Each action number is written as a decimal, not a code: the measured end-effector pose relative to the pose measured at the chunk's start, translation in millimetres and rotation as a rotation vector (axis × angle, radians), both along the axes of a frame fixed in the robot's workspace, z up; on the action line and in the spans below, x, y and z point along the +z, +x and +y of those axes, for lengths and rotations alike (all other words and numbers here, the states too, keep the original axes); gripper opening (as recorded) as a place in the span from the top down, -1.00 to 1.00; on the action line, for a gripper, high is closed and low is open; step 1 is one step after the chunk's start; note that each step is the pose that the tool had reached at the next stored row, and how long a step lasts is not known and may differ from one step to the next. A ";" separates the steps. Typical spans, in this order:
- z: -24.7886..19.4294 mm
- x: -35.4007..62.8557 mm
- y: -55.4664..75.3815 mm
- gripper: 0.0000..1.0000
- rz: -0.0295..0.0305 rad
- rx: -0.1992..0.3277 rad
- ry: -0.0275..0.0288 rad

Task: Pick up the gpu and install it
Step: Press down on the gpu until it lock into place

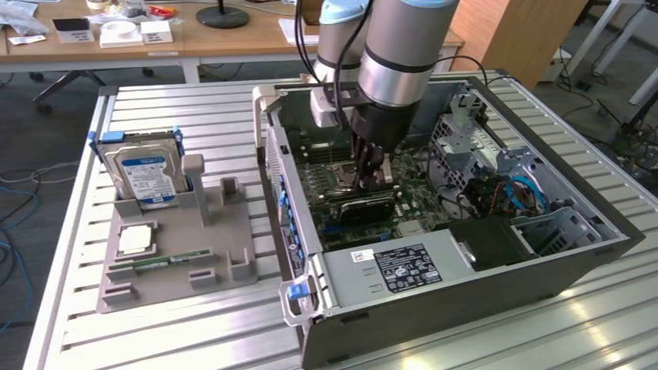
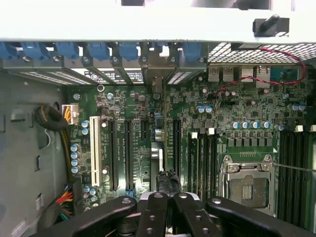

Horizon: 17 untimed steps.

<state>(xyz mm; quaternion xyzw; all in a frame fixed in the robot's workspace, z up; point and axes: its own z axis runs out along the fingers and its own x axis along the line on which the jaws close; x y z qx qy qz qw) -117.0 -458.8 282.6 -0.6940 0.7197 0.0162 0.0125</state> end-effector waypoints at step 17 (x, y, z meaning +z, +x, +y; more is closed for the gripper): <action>2.7 -13.2 -0.1 0.79 0.0000 0.000 0.0008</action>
